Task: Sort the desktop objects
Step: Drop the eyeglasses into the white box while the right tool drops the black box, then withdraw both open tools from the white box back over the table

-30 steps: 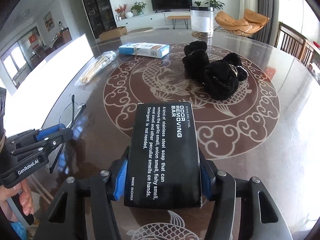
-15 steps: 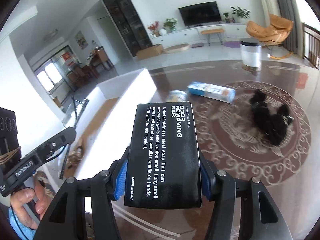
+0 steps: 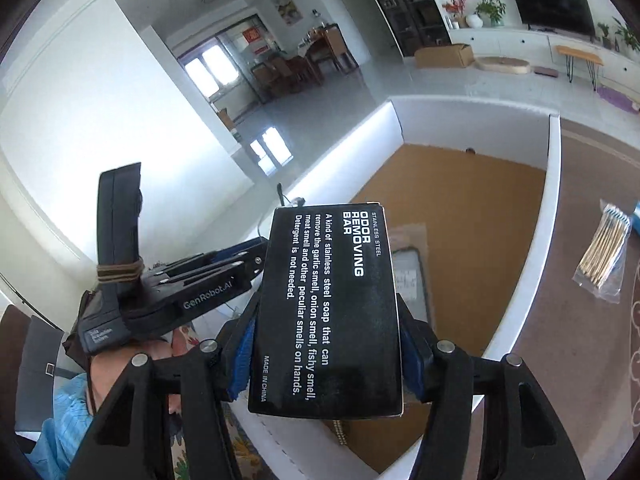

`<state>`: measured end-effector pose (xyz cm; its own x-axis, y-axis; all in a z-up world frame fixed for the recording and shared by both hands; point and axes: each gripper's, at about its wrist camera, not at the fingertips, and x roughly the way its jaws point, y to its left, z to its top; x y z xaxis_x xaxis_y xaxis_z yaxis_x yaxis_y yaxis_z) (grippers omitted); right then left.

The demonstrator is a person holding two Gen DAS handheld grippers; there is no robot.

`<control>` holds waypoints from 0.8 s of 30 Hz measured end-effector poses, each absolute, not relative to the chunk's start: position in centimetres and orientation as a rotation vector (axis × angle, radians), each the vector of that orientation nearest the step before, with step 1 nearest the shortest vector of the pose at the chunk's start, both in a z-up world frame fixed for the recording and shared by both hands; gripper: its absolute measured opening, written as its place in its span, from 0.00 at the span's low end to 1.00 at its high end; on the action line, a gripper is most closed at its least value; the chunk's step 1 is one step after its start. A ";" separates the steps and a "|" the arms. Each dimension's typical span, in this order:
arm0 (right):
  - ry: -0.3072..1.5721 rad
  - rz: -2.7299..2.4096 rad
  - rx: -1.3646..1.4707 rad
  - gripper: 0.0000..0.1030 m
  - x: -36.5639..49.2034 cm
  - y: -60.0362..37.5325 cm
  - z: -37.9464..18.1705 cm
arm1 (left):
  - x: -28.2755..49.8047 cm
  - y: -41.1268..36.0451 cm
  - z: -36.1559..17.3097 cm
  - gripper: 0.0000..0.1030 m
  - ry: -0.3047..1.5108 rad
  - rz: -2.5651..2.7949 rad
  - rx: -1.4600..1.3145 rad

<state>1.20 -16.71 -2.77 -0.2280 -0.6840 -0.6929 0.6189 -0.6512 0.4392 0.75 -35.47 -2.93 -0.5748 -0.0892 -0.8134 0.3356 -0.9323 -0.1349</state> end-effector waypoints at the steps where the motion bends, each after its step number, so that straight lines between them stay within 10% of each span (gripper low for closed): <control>1: -0.104 -1.962 1.182 0.60 1.1 -16.4 -3.4 | 0.7 -35.7 -3.6 0.43 0.420 -2.520 1.328; 3: -0.175 -1.968 1.190 0.65 1.1 -14.7 -3.7 | 1.0 -36.1 -4.5 0.65 0.456 -2.488 1.339; 10: -0.215 -2.212 0.985 0.91 2.6 -5.2 -1.9 | 1.4 -32.9 -3.4 0.66 0.481 -2.593 1.200; 16: -0.037 -2.646 1.065 0.95 3.0 6.2 -6.7 | 1.3 -22.9 1.5 0.67 0.348 -2.888 1.146; 21: -0.016 -2.875 1.242 0.95 3.8 16.4 -10.5 | 2.3 -12.5 3.2 0.99 0.205 -3.156 1.196; 24: -0.139 -2.906 1.351 0.95 4.3 20.1 -11.5 | 2.2 -6.6 1.2 1.00 0.101 -3.230 1.349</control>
<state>4.34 20.14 -11.48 -0.6435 0.0237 -0.7651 -0.0964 -0.9941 0.0503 2.24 -6.59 1.20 -0.6484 0.3468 -0.6778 -0.3037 -0.9342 -0.1874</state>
